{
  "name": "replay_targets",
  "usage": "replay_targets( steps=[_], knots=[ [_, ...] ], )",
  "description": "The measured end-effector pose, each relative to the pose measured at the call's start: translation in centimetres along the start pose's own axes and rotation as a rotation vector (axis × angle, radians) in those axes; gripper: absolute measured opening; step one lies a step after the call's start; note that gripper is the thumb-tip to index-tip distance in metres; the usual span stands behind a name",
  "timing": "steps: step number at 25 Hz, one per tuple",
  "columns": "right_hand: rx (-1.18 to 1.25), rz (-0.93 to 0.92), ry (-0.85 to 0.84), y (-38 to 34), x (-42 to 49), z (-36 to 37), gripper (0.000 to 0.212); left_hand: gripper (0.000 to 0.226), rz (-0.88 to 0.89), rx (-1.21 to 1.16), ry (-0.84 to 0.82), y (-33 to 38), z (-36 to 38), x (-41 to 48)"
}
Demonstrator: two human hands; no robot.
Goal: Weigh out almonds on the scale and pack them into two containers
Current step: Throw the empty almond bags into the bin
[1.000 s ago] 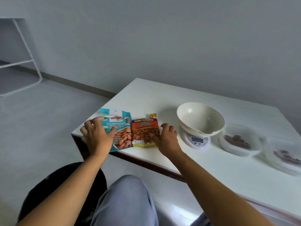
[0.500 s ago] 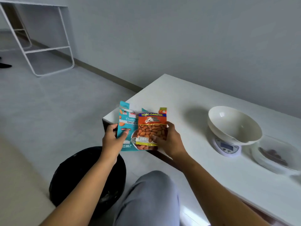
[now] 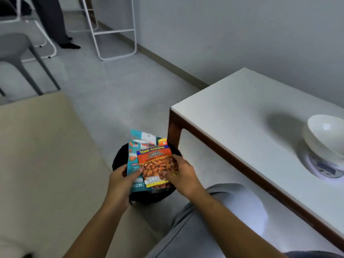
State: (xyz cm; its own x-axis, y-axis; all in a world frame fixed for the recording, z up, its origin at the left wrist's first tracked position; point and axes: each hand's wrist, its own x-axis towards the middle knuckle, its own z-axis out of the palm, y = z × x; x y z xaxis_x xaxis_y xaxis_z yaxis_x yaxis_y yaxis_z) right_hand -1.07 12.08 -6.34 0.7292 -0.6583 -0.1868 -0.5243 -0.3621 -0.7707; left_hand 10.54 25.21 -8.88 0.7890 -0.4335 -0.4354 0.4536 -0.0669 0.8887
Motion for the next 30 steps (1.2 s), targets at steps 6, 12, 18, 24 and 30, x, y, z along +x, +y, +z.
replay_targets(
  steps=[6,12,18,24,30],
  knots=[
    [0.029,0.256,-0.105,1.5,0.4,2.7,0.052,0.027,-0.256,-0.180,0.061,-3.9,-2.2,0.4],
    [0.098,0.296,-0.099,1.8,0.9,2.8,0.049,0.050,-0.231,-0.244,0.046,-3.5,-2.6,0.7],
    [0.367,0.240,0.019,0.3,0.7,0.9,0.033,0.040,-0.139,-0.241,-0.044,-2.0,-0.8,-0.4],
    [0.238,-0.147,0.628,1.9,-1.3,-11.6,0.008,0.023,0.169,-0.003,-0.376,3.0,11.4,-2.1],
    [-0.224,0.029,1.003,11.4,-8.2,-19.2,0.020,0.022,0.723,0.481,-0.660,1.4,26.6,-4.6]
  ],
)
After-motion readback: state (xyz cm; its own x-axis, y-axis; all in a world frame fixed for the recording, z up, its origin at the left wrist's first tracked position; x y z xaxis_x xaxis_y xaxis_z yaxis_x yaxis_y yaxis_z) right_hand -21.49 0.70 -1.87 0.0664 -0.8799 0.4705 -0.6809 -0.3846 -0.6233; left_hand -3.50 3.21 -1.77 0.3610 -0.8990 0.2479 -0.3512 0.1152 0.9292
